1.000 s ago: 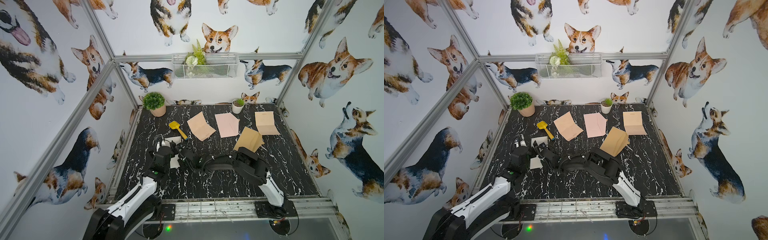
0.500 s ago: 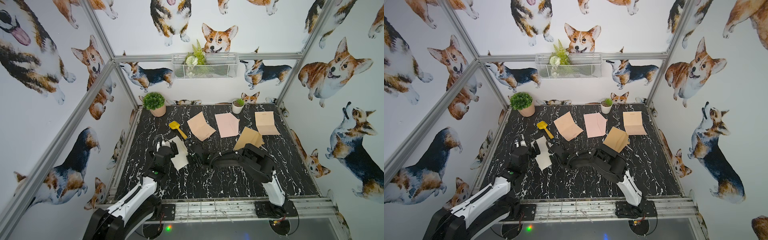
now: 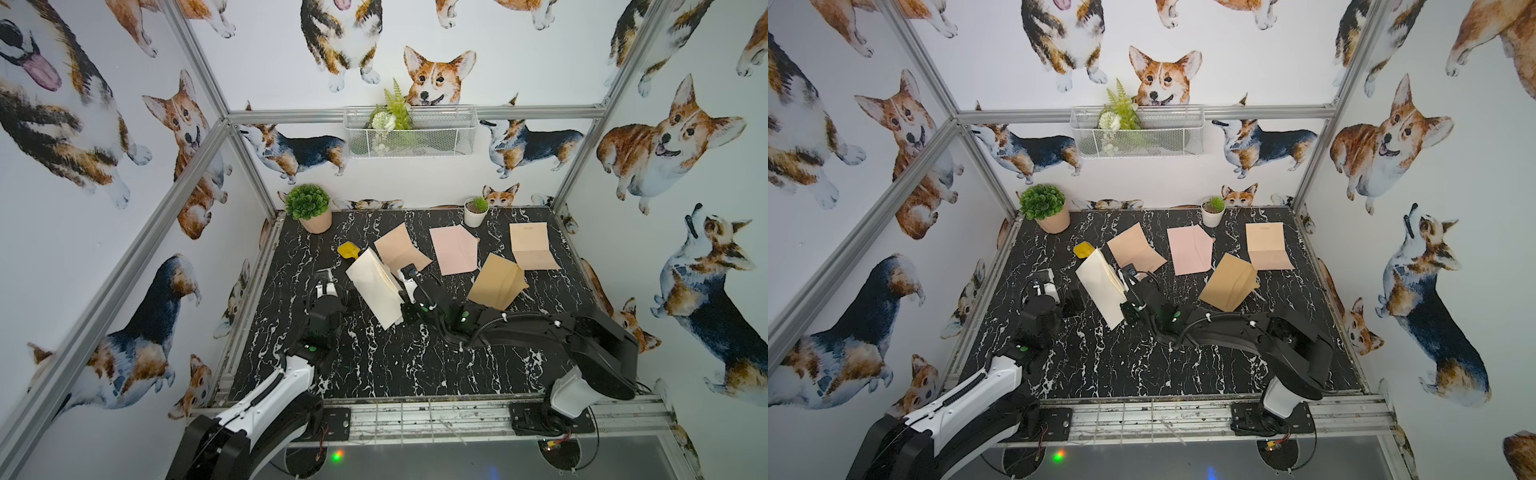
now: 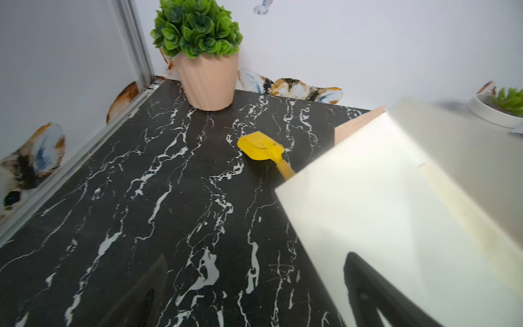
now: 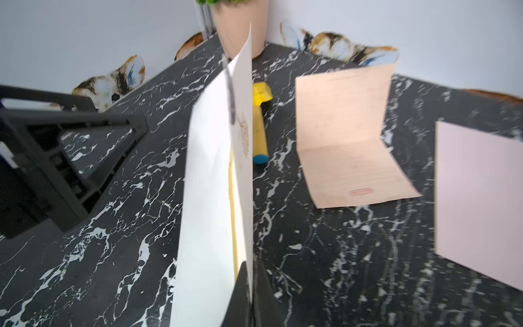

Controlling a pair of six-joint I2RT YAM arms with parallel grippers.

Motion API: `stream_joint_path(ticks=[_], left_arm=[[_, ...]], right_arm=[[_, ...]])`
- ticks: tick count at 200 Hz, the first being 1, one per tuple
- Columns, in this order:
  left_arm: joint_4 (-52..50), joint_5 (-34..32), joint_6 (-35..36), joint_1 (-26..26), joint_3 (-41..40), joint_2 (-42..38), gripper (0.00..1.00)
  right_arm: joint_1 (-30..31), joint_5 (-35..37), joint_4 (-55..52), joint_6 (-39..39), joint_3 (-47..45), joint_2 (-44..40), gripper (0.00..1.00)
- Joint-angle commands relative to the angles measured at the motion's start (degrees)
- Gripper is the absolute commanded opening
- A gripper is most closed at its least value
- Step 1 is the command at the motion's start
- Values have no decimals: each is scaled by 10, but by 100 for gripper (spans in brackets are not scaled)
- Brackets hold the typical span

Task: Take the letter paper out of the envelope
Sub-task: Pick up the envelope from the center of the board.

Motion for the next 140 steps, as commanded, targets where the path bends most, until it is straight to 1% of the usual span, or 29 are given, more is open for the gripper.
stream_joint_path(ticks=[1, 24, 35, 57, 71, 85, 115, 140], left_arm=[[117, 131, 26, 1, -25, 6, 100], [182, 225, 40, 1, -37, 15, 100], [201, 260, 44, 1, -38, 22, 100], [244, 322, 44, 1, -42, 38, 100], [271, 359, 44, 0, -44, 48, 99], [285, 381, 42, 0, -43, 58, 99], [326, 402, 29, 1, -51, 69, 99], [332, 419, 22, -1, -48, 72, 98]], right_arm=[[-10, 36, 11, -54, -36, -67, 0], [-13, 25, 40, -98, -76, -128, 0], [-21, 2, 48, -105, -91, -149, 0], [-61, -71, 51, -74, -112, -175, 0], [-82, -104, 67, -51, -130, -185, 0], [-90, -120, 79, -45, -143, -197, 0], [-90, -154, 86, -67, -149, -214, 0], [-90, -166, 101, -76, -160, -224, 0]])
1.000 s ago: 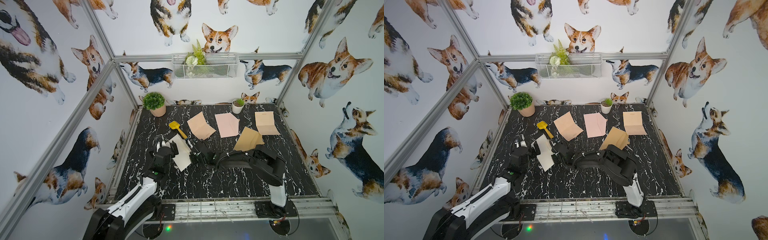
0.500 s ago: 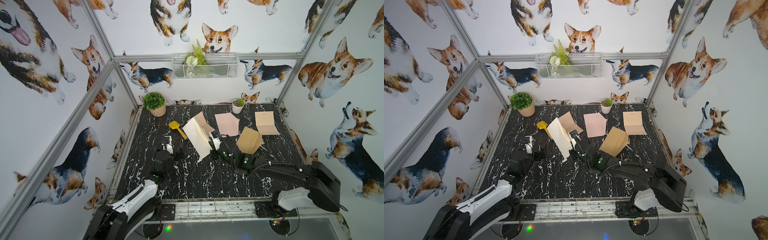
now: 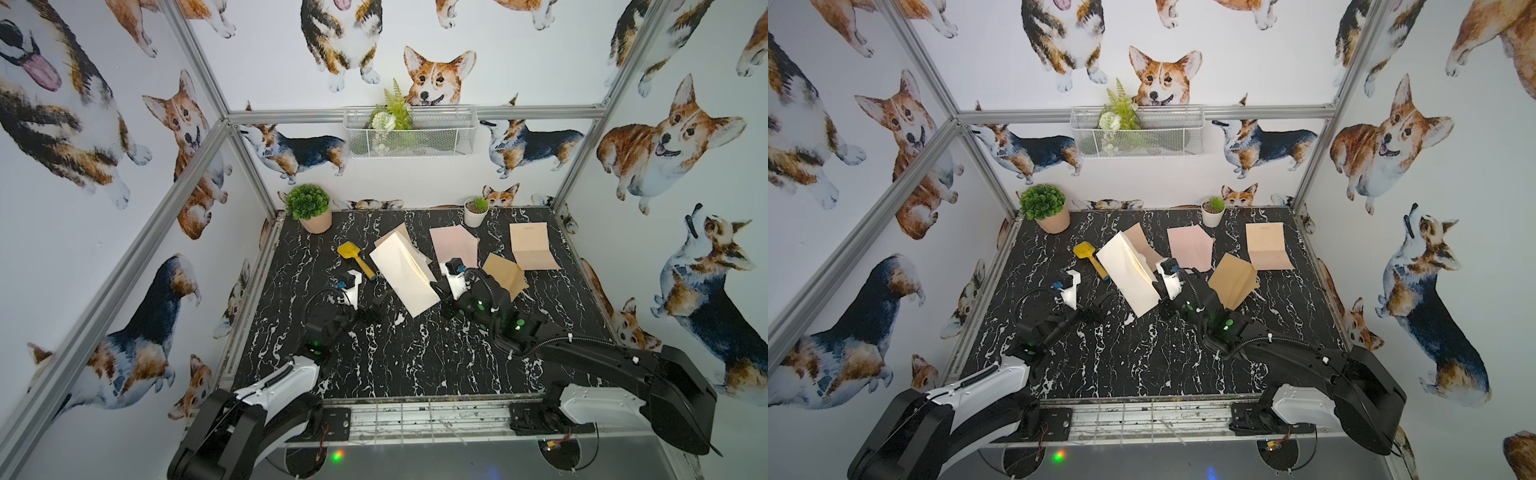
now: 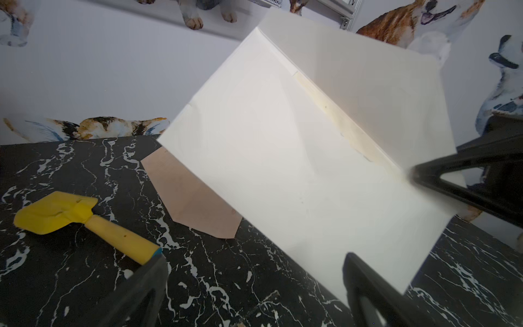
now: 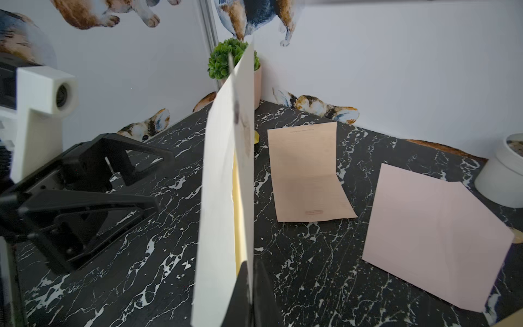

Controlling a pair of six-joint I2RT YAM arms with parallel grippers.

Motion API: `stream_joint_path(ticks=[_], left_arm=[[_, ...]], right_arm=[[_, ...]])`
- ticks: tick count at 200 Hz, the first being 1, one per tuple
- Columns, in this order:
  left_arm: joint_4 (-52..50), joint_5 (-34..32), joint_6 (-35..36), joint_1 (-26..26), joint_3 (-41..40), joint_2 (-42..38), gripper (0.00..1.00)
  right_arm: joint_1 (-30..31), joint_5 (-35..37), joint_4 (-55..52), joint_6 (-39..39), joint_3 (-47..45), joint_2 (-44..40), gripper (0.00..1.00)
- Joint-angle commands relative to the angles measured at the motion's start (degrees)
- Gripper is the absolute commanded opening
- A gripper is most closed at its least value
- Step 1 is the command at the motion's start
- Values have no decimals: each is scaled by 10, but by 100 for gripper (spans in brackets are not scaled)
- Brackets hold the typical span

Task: Take the letter paper out of the envelope
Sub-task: Pick up the envelope from the center of the board.

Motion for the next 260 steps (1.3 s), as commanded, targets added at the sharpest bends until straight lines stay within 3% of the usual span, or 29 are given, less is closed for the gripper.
stream_joint_path(ticks=[1, 79, 180, 260], left_arm=[[52, 36, -11, -1, 2, 3, 99], [100, 54, -46, -1, 1, 30, 99], [81, 62, -37, -5, 4, 16, 93], [45, 51, -36, -6, 12, 4, 59]], right_arm=[[-1, -31, 44, -18, -9, -11, 0], [-3, -99, 140, 3, -40, -7, 0], [-6, -125, 232, 57, -46, 75, 0], [-9, -88, 250, 62, -66, 83, 0]])
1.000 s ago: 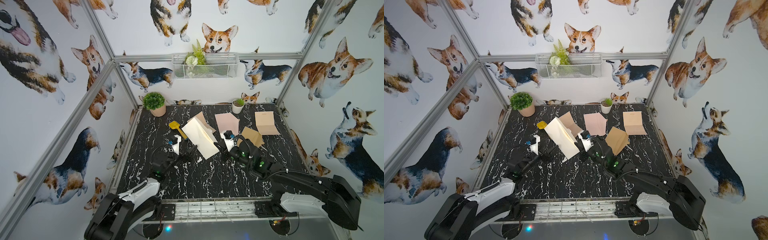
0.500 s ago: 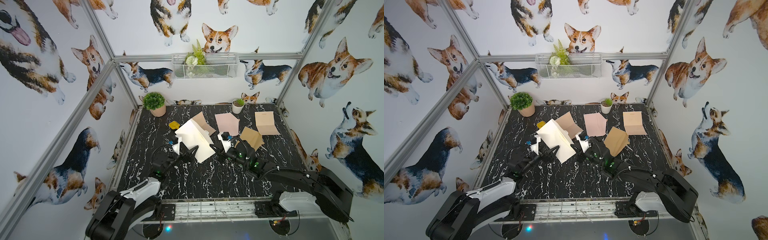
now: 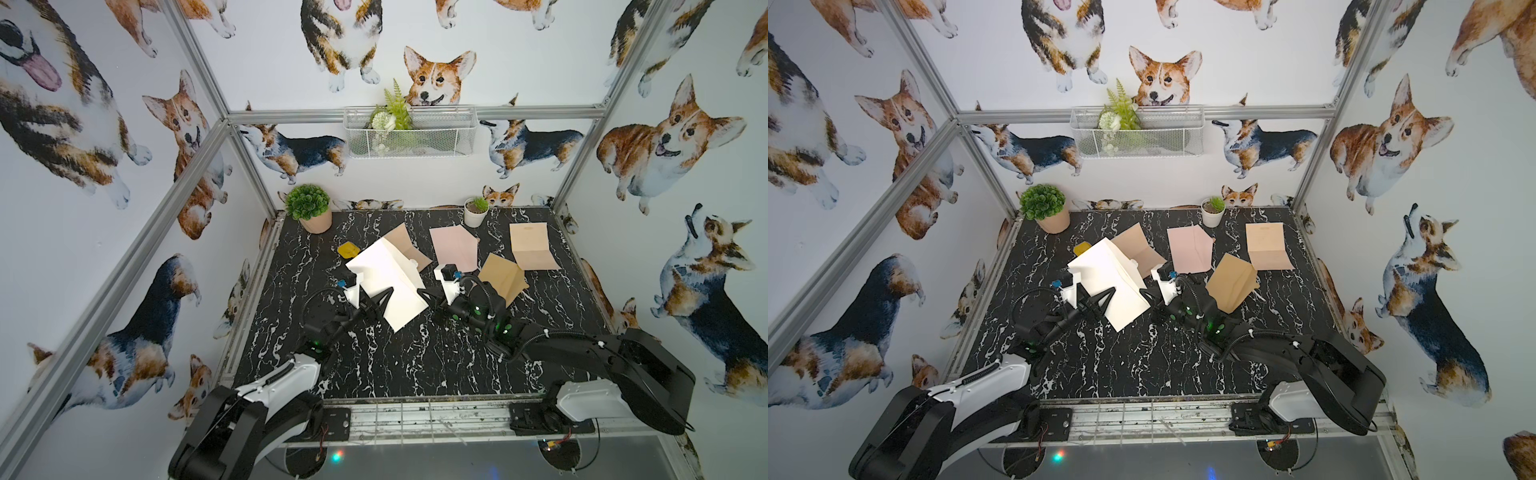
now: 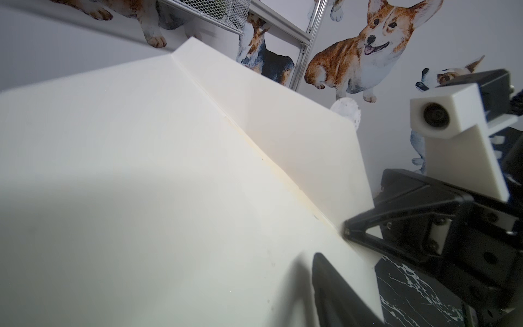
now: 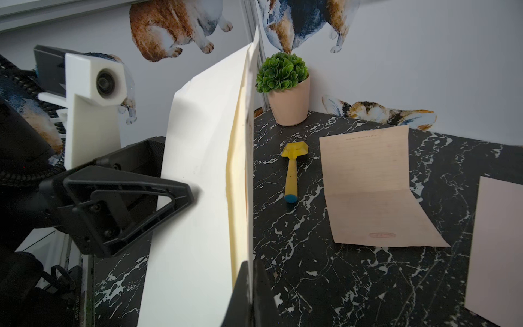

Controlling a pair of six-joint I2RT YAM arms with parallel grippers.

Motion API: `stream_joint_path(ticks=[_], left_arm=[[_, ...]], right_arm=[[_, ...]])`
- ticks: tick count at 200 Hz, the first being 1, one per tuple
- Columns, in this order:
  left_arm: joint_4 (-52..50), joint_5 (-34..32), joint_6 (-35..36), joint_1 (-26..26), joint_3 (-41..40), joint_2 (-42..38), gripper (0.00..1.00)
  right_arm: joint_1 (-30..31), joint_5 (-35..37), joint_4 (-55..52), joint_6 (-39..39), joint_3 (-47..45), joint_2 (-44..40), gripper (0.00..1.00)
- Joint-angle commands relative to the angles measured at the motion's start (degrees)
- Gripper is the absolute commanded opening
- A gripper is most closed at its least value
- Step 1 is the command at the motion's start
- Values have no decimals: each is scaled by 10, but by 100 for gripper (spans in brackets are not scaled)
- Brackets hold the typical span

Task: Take the letter paper out of the envelope
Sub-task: Pick up the envelope from the center of the board.

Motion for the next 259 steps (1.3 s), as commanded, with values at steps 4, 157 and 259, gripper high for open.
stream_joint_path(ticks=[4, 157, 259], left_arm=[[2, -5, 4, 1, 2, -3, 57], [-15, -22, 4, -1, 4, -9, 0], [-29, -37, 6, 1, 5, -14, 0]], right_arm=[[-1, 15, 38, 11, -6, 0, 0], [-2, 22, 33, 18, -6, 15, 0], [-3, 51, -21, 1, -19, -38, 10]])
